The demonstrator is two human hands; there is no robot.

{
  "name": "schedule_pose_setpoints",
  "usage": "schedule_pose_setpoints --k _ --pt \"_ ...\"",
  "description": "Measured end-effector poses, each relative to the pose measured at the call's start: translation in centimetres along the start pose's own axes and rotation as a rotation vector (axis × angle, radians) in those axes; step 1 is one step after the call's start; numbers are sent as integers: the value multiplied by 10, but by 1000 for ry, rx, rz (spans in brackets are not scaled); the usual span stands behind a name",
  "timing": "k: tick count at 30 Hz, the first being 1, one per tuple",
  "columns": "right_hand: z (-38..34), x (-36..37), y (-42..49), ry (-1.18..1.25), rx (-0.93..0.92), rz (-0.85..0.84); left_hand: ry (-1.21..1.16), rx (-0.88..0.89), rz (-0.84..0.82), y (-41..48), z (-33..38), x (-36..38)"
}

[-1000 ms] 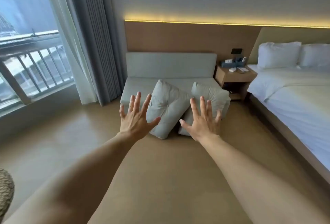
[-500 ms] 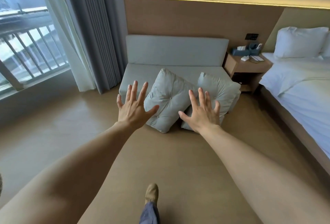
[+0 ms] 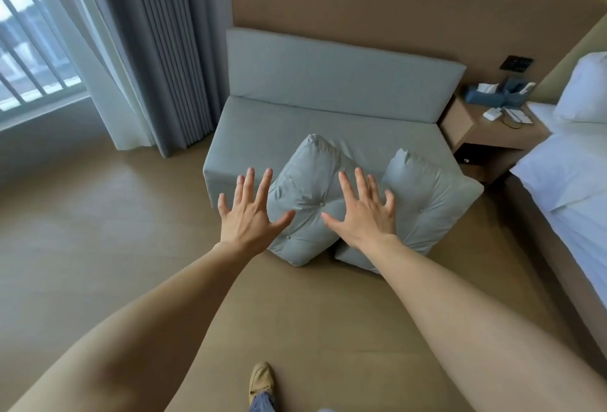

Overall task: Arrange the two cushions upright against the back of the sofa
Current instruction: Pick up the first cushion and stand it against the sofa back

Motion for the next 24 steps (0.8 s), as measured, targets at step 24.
schedule_pose_setpoints --k 24 --pt "-71 203 424 -262 -548 -393 -155 -458 -514 313 -83 263"
Point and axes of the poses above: each hand's wrist, its own y-axis towards the middle knuckle, its own x-axis out of the palm, z = x × y, the point moved 10 cm from there along y, towards the middle knuckle, and after that the axes turned 6 degrees about z, right-handed, at the moved point
